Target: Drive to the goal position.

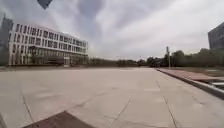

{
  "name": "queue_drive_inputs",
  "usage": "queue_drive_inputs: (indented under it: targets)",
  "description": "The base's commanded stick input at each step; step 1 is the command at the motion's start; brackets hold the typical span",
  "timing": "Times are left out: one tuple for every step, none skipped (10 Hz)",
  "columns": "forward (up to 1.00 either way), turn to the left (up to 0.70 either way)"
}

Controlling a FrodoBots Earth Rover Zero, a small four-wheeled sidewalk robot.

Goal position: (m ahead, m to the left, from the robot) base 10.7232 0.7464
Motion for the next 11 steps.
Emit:
queue_drive_inputs:
  targets:
    - [0.50,0.00]
    - [0.50,0.00]
    - [0.50,0.00]
    - [0.50,0.00]
    - [0.50,0.00]
    - [0.50,0.00]
    - [0.50,0.00]
    - [0.50,0.00]
    - [0.50,0.00]
    - [0.50,0.00]
    - [0.50,0.00]
